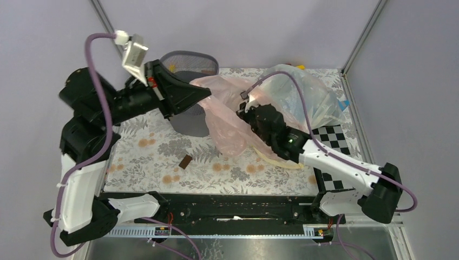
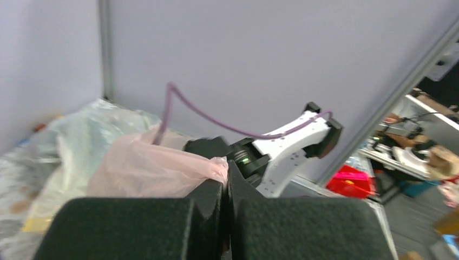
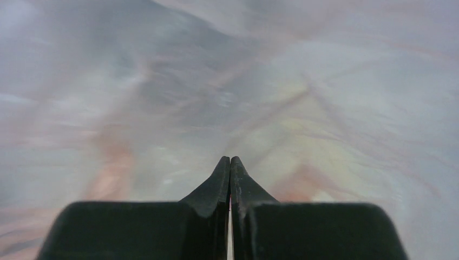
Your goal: Put the trash bags into the trash bin
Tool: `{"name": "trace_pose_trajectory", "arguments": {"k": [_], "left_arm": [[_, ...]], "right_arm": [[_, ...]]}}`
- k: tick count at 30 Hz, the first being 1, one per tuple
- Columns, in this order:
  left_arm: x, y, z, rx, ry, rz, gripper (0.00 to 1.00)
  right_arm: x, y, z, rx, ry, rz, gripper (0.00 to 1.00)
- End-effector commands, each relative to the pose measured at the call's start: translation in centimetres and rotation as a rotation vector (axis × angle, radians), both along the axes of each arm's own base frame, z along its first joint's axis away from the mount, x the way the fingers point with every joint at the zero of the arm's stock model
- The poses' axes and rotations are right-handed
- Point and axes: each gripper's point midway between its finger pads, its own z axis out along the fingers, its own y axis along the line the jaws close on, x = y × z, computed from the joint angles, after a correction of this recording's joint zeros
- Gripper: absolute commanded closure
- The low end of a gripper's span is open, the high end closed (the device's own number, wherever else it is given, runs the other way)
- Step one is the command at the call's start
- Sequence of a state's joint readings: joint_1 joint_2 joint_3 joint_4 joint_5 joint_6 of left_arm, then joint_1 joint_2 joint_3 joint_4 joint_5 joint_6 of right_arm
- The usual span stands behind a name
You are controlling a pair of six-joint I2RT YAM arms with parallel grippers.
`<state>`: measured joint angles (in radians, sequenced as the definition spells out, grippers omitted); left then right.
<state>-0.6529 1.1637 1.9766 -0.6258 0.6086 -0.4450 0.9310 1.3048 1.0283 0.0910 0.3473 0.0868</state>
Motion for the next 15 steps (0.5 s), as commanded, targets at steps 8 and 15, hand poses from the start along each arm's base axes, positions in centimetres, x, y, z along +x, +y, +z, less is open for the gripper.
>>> {"name": "trace_pose_trajectory", "arguments": {"k": [8,15], "left_arm": [[5.7,8.0,5.7,-0.049,-0.444,0.609,1.00],[6.9,13.6,8.5,-0.147,-0.530,0.926,1.00]], "right_arm": [[2.8,1.3,14.0,0.075,-0.159,-0.052,1.00],[5.8,6.7,21.4,0.066,-0.228,0.026,1.00]]}}
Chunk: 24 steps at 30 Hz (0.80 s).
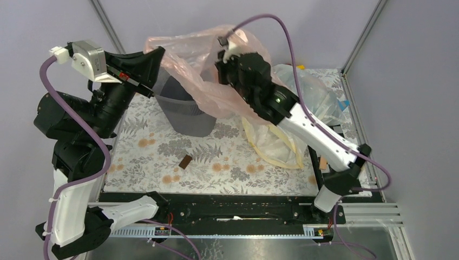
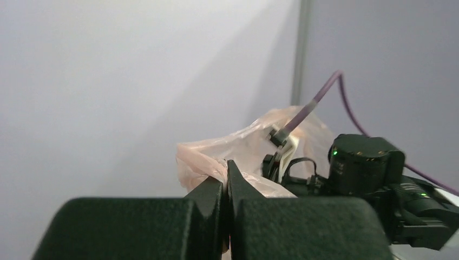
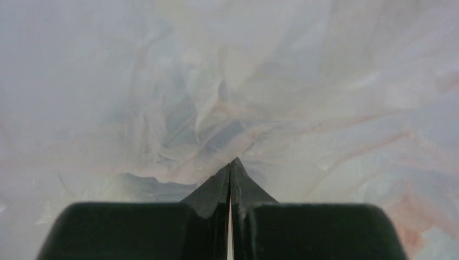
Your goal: Put the trash bags into the trash bin
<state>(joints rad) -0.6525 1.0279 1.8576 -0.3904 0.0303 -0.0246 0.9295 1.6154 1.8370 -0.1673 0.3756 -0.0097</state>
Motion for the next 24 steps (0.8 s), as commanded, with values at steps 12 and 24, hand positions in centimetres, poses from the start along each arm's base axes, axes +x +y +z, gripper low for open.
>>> {"name": "trace_pose_trajectory", "arguments": {"k": [12,24], "left_arm": [[0.4,11.4,1.7,-0.161,-0.191,0.564,1.00],[3.9,10.3,-3.6,-0.041,-0.079,0.642,1.00]], "right_arm": [[2.9,11.2,-0.3,-0.002,0.027,0.260,1.00],[5.0,13.4,-10.8,-0.138,0.194,0.227,1.00]]}}
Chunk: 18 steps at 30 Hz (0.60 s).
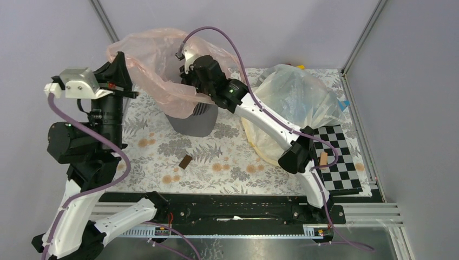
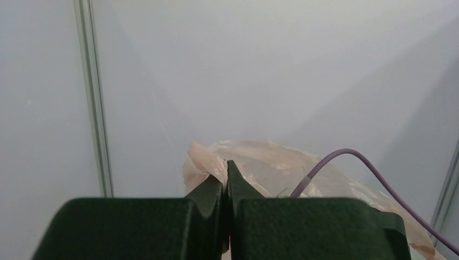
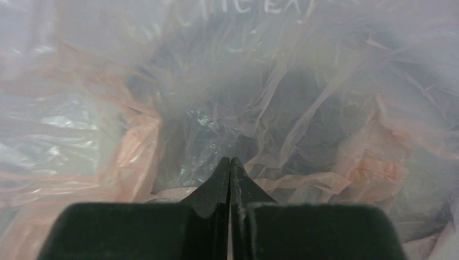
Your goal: Put the trash bags into the trash bin
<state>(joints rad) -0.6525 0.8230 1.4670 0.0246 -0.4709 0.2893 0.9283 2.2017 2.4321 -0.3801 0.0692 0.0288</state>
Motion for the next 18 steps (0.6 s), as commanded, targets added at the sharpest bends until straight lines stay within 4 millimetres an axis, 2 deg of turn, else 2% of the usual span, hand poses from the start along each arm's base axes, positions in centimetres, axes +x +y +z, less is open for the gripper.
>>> {"name": "trace_pose_trajectory", "arguments": {"k": [1,5,7,9,11,12,16,17,18], "left_arm": [[2.5,-0.6,-2.6,0.052,0.089,0.064,1.00],[7.0,-1.3,-8.1,0.168,0.337,0.206,1.00],[8.4,-1.6,-10.2,0.204,0.415,0.254,1.00],[9.2,-2.3,-11.2,0.210,0.441,0.250,1.00],[9.7,-2.8,-11.7,0.198,0.451,0.236,1.00],[9.9,-2.9,-11.7,0.197,0.454,0.234,1.00],[10.2,-2.9,-11.8,0.195,0.456,0.240,1.00],[10.2,-2.9,-11.9,0.191,0.453,0.242,1.00],[10.3,-2.9,-12.0,0.190,0.451,0.244,1.00]], "right_arm": [[1.3,-1.3,-1.9,-0.071,0.011,-0.083,1.00],[1.4,-2.7,-5.0,-0.180,0.055,-0.128,1.00],[1.4,-3.5,-6.1,-0.214,0.075,-0.152,1.00],[1.5,-3.9,-6.4,-0.234,0.077,-0.174,1.00],[1.5,-3.7,-4.8,-0.205,0.056,-0.164,0.97],[1.4,-3.3,-3.4,-0.174,0.040,-0.144,0.96],[-0.1,-3.4,5.7,0.013,-0.063,-0.084,0.87],[-0.7,-3.7,7.3,0.049,-0.082,-0.066,0.84],[-1.4,-3.9,8.0,0.067,-0.089,-0.044,0.81]]}}
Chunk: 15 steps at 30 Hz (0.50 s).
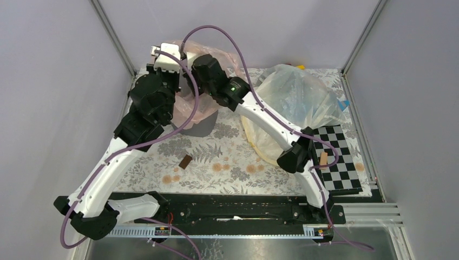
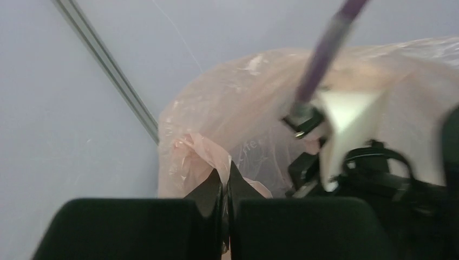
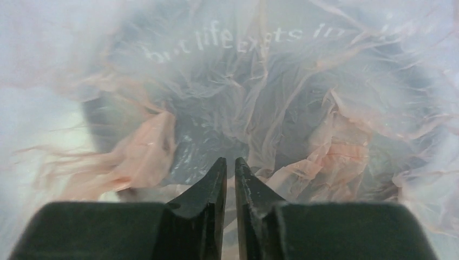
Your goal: Put the trash bags into the trash bin
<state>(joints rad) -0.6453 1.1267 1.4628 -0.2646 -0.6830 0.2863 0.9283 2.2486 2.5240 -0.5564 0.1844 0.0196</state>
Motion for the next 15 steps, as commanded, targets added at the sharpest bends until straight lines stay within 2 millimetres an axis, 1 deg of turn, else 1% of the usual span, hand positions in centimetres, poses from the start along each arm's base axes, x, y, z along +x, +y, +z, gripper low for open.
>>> {"name": "trace_pose_trajectory", "arguments": {"k": [1,3,5,6,8,10,12,14,15], "left_arm": [[-1.0,1.9,2.5,-0.082,-0.085,0.053,1.00],[-0.7,2.0,2.3,-0.078,-0.082,0.060,1.00],[-0.5,2.1,2.5,-0.081,-0.087,0.065,1.00],[-0.4,2.1,2.7,-0.083,-0.092,0.064,1.00],[-0.3,2.3,3.2,-0.083,-0.101,0.066,1.00],[-0.3,2.8,3.9,-0.072,-0.110,0.098,1.00],[-0.2,3.1,4.3,-0.055,-0.116,0.118,1.00],[-0.3,3.1,4.5,-0.054,-0.126,0.113,1.00],[-0.3,3.0,4.6,-0.061,-0.130,0.103,1.00]], "right_arm": [[-2.9,-1.9,11.6,0.220,-0.148,0.084,0.79],[-4.2,-2.7,13.7,0.274,-0.154,0.100,0.76],[-5.1,-3.4,15.0,0.304,-0.148,0.107,0.73],[-5.4,-3.8,15.3,0.313,-0.143,0.102,0.69],[-5.8,-4.7,15.7,0.327,-0.131,0.074,0.53],[-5.5,-5.9,15.4,0.342,-0.099,0.003,0.43],[-4.9,-7.1,14.4,0.350,-0.058,-0.097,0.32],[-4.4,-7.6,13.1,0.354,-0.020,-0.163,0.28],[-4.2,-7.5,12.3,0.354,-0.001,-0.178,0.28]]}}
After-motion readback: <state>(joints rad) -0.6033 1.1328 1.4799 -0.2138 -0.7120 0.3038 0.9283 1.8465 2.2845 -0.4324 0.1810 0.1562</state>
